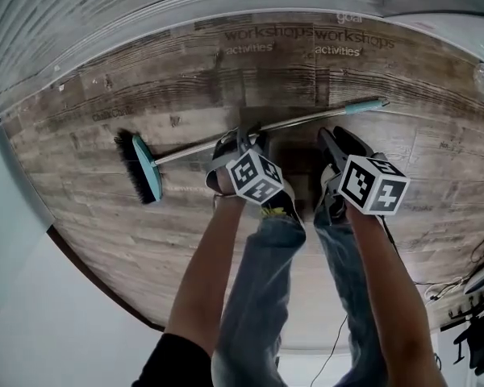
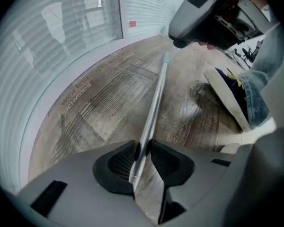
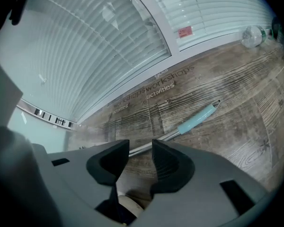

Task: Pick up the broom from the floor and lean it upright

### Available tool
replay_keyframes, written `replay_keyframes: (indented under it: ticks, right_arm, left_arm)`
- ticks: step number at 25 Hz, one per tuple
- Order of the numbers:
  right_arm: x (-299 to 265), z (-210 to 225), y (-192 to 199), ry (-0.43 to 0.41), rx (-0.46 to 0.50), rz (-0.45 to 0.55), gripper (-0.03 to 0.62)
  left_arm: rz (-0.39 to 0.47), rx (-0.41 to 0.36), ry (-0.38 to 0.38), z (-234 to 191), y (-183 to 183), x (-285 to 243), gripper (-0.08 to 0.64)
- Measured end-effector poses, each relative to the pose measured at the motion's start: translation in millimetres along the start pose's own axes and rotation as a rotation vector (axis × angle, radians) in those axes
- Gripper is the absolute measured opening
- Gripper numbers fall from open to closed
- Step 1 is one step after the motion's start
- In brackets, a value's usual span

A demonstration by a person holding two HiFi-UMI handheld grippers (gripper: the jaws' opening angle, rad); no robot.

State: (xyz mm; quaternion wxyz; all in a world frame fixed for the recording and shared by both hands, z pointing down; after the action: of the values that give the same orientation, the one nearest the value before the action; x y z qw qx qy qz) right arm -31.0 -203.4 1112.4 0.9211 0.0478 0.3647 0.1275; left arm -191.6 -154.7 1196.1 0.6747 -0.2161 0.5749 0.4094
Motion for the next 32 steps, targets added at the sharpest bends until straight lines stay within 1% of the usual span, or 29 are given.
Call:
replay_keyframes:
  ticks: [2,5,8,11,14,16,18,21,23,25,26,28,32]
  right_arm:
    - [3,-2,1,0.001,-0.008,-0.005,0.158]
    - [10,-5,-2,0.002,-0.003,-0.011,0.158]
    - [17,-6,-13,0.002,0.004,0.021,0.159]
    - [21,-11,-27,-0.006,-0.025,0.072,0.159]
    - [27,-21,-47,-0.013,-0.048,0.128,0.158]
    - [33,-30,-57,-0.011,-0.052,0.157,0.159]
    - [41,-44,-69,-0.027,-0.048,0.188,0.158]
    - [59,-78,-86,-0.072,0.010,0.245,0.155]
    - [72,-104,-101,-0.113,0.069,0.283,0.144]
    - [85,-127,-115,-0.141,0.102,0.311,0.143]
    - [92,-137,-121,-0.145,0.114,0.318,0.125]
    - [107,-161,-130,-0.149,0.151,0.327,0.118]
    - [142,-222,-153,-0.170,0.272,0.357,0.104]
  left_arm:
    - [-0.020,-0.027,-0.006,2,0,2,0.115]
    - [-0.018,-0.011,-0.019,-6,-7,9,0.115]
    - [0.046,0.028,-0.024,-17,-24,23,0.114]
    - [0.126,0.071,-0.030,-27,-41,44,0.112]
    - [0.183,0.091,-0.035,-37,-55,65,0.109]
    - [0.218,0.112,-0.036,-44,-62,82,0.107]
    - [0.248,0.138,-0.034,-53,-69,99,0.106]
    - [0.291,0.162,-0.015,-66,-77,126,0.101]
    - [0.322,0.165,-0.009,-75,-82,146,0.098]
    - [0.347,0.167,-0.011,-83,-88,166,0.095]
    - [0.355,0.168,-0.014,-86,-91,176,0.095]
    - [0.363,0.168,-0.017,-93,-97,197,0.091]
    - [0.390,0.179,-0.001,-115,-115,244,0.089]
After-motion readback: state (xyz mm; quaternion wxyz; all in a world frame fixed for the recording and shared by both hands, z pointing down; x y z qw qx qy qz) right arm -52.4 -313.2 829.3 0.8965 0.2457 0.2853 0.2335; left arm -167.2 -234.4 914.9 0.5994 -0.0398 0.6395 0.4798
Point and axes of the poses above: the fingertips, and each gripper's own axes: x backward along the fingers, z to its right, y out of its underside, the point moved 3 cm from there along x, backward along the fingers, and after that the axes turned 14 degrees about -y, right-handed, at the moved point
